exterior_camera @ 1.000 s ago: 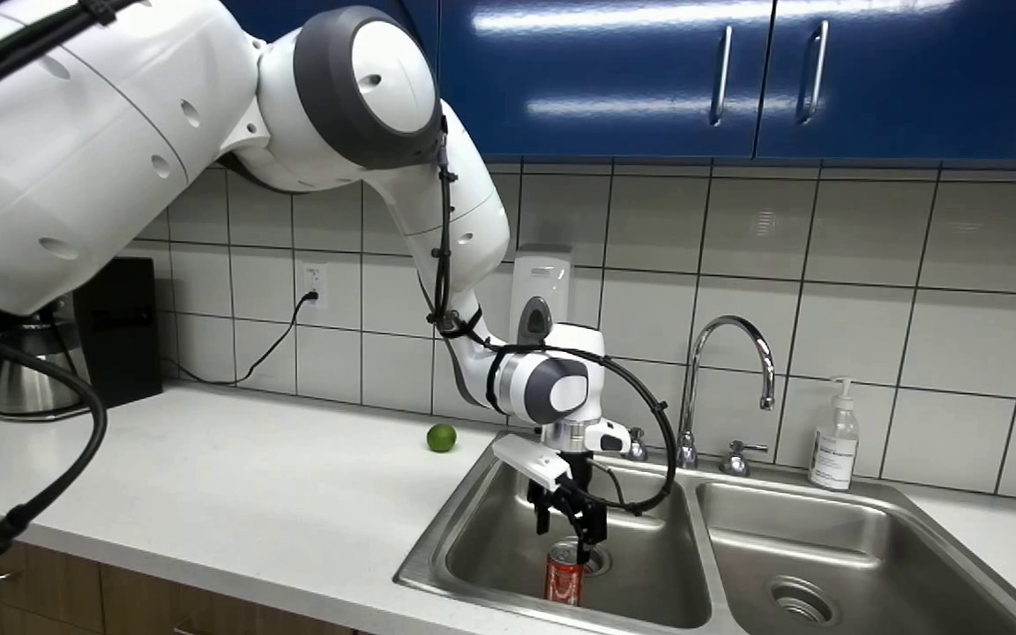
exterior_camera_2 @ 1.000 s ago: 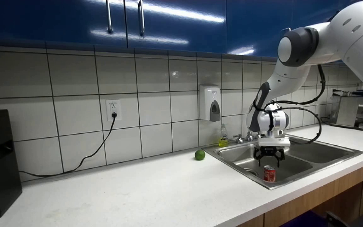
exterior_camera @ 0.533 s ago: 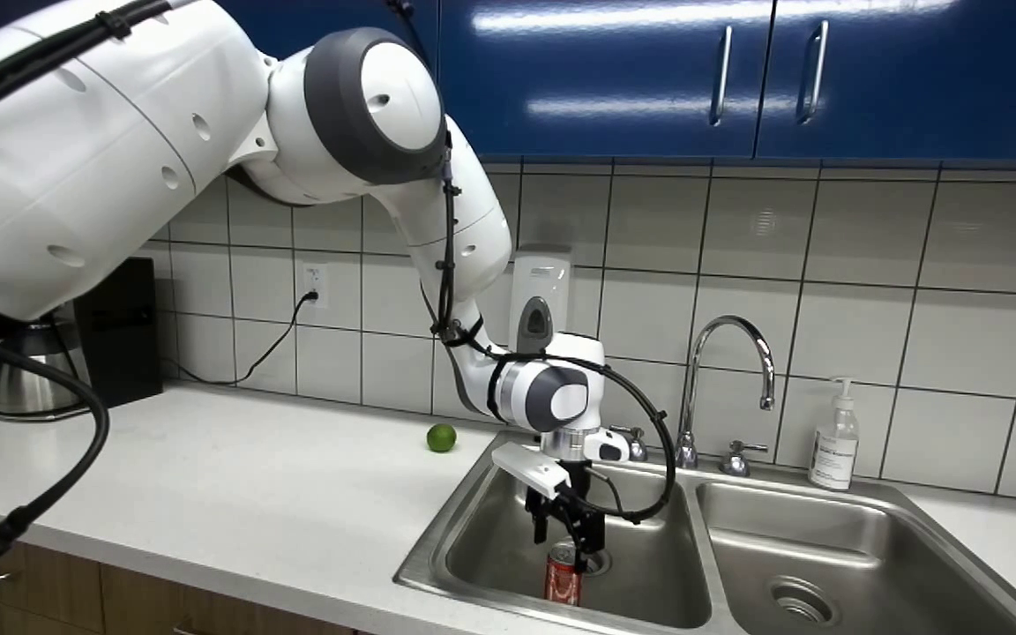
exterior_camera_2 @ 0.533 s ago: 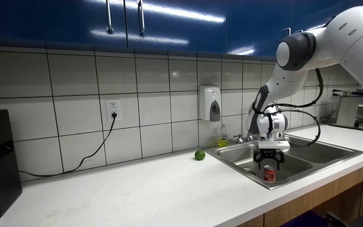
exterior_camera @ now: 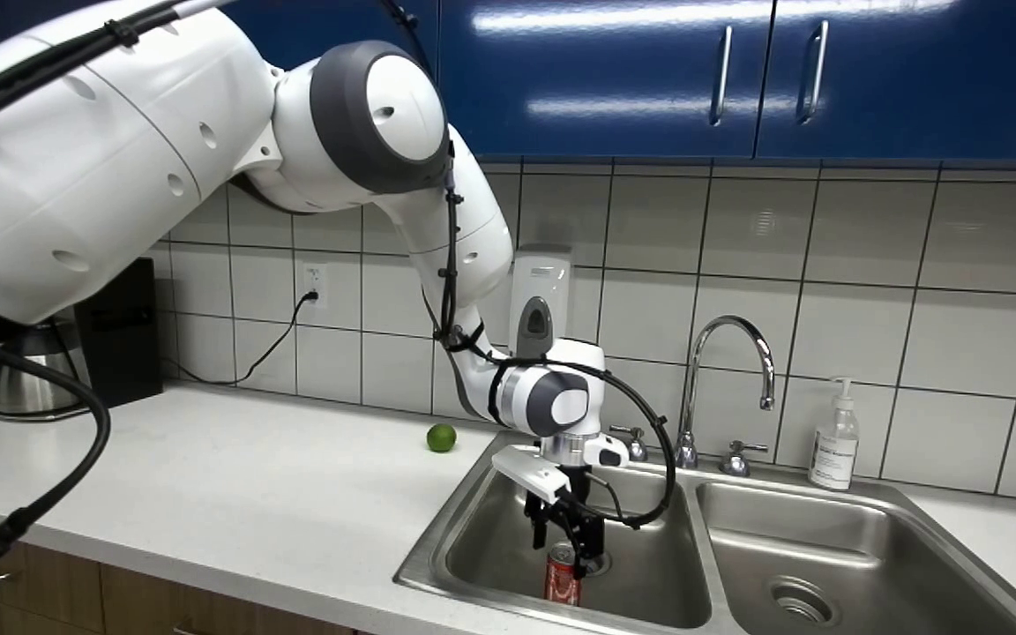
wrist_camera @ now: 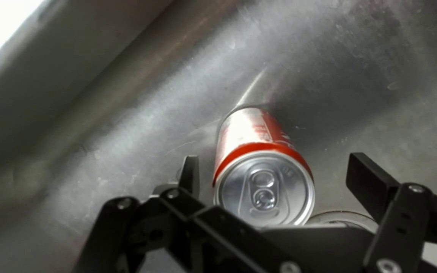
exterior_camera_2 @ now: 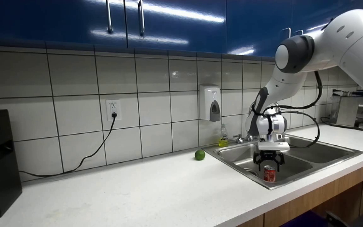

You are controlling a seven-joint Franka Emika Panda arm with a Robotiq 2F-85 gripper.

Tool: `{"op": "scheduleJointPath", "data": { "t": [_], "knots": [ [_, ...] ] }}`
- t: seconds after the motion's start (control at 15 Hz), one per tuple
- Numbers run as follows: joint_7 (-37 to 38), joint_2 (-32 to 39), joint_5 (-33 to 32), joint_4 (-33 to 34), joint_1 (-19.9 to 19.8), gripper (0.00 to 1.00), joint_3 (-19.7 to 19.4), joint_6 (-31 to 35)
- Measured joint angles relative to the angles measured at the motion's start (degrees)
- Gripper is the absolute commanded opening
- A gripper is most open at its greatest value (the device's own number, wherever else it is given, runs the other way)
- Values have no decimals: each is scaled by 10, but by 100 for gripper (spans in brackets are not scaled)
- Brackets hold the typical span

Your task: Remove the red can from the sink and put it on the counter

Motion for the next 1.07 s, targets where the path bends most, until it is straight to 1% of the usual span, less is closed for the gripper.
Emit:
{"op": "scheduleJointPath", "data": {
  "t": [1.07],
  "knots": [
    [0,5,0,11,-3,100,0,-20]
  ]
}}
